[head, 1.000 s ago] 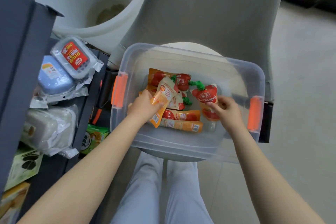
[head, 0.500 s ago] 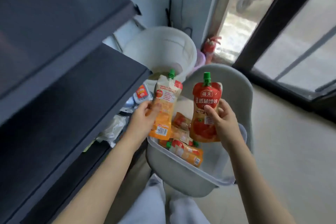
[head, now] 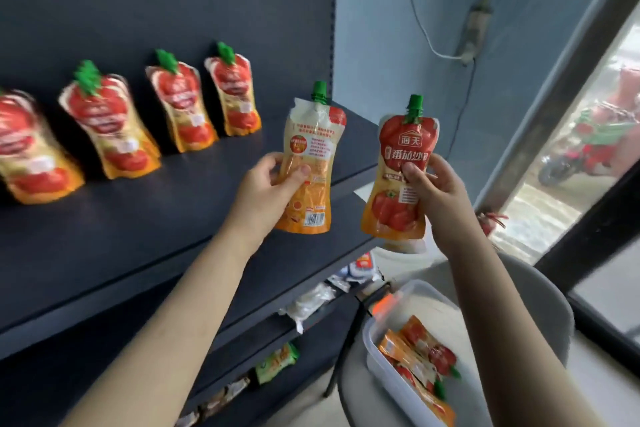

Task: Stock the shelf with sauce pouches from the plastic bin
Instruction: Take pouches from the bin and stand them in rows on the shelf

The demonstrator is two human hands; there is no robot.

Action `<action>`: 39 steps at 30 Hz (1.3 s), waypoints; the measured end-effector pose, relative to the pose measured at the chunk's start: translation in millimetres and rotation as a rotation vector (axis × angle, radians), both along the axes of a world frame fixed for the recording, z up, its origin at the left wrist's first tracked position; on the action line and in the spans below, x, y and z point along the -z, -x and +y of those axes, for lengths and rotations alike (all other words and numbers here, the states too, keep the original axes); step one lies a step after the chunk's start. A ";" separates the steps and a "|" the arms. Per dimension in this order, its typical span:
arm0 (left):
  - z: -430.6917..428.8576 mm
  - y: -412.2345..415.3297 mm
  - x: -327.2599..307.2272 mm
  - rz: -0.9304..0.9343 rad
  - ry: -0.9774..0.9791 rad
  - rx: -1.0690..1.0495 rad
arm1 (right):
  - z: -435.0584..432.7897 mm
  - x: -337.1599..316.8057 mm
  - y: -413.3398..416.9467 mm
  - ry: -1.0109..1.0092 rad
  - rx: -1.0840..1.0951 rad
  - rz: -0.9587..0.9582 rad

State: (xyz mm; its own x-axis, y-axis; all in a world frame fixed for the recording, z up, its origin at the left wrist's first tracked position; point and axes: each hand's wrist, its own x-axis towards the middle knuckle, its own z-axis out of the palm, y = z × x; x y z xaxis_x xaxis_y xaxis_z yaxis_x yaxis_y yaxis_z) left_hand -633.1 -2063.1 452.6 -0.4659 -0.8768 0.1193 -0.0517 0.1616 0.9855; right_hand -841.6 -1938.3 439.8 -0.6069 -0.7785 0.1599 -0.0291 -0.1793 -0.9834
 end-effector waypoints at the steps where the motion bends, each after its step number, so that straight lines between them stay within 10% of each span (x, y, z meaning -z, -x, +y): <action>1: -7.2 -14.9 -4.8 0.012 0.002 -0.029 | -11.4 -5.7 -12.9 0.015 -0.019 0.002; 26: -161.4 -82.0 37.1 0.024 0.045 -0.373 | -267.3 16.3 -71.0 0.023 -0.513 0.089; 39: -174.0 -89.9 61.4 -0.247 0.126 -0.361 | -292.5 50.0 -31.8 -0.131 -0.685 0.516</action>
State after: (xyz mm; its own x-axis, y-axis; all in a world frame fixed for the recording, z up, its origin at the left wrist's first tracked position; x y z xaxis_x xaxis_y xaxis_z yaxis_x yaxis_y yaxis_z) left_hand -543.2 -2237.1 391.2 -0.1611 -0.9740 0.1591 -0.3582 0.2079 0.9102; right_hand -809.8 -2230.8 389.9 0.1258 -0.9774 0.1700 -0.4045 -0.2070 -0.8908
